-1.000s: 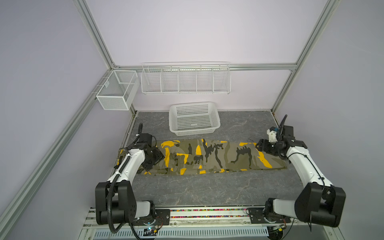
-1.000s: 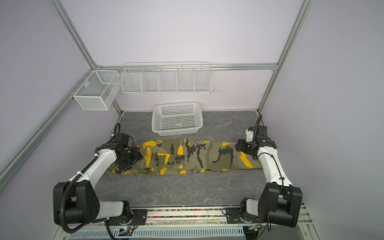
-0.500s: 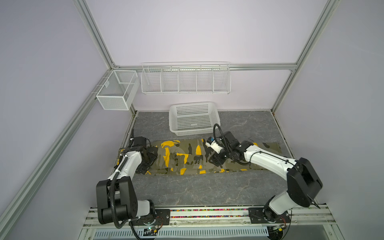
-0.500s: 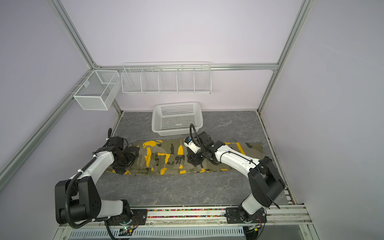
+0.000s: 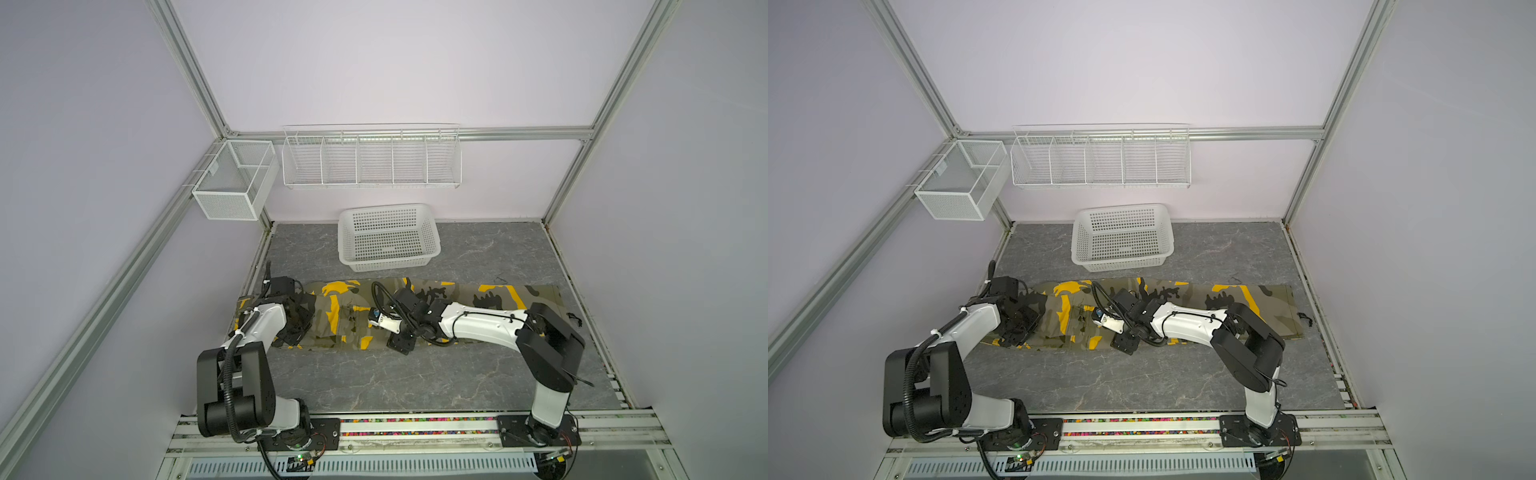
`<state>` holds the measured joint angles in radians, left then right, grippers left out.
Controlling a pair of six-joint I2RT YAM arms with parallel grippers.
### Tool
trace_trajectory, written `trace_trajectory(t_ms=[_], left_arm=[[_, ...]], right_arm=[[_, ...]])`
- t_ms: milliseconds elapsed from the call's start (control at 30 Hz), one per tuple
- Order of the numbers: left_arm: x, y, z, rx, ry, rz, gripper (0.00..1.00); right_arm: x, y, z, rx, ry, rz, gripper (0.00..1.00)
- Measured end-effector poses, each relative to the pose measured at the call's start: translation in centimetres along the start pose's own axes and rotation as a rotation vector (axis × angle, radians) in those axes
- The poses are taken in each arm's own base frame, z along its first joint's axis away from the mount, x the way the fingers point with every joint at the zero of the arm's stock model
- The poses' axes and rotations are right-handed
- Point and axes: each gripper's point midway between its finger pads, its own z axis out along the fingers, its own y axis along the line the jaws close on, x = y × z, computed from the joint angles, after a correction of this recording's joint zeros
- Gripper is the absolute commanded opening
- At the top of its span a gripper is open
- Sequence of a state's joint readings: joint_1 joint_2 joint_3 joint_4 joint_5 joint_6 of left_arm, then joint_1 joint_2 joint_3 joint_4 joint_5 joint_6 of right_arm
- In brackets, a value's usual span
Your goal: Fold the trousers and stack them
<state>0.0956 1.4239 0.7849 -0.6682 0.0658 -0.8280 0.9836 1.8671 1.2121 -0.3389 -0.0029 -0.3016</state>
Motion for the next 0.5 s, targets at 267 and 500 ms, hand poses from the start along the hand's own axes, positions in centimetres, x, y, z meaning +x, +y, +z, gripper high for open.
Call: trace_trajectory(t_ms=[267, 500], left_arm=[[-0.3, -1.4, -3.1, 0.044, -0.005, 0.04, 0.0], [0.4, -1.9, -5.7, 0.084, 0.014, 0.061, 0.0]], right_arm=[[-0.8, -1.1, 0.8, 0.039, 0.007, -0.003, 0.66], [-2.2, -1.4, 1.8, 0.034, -0.019, -0.005, 0.6]])
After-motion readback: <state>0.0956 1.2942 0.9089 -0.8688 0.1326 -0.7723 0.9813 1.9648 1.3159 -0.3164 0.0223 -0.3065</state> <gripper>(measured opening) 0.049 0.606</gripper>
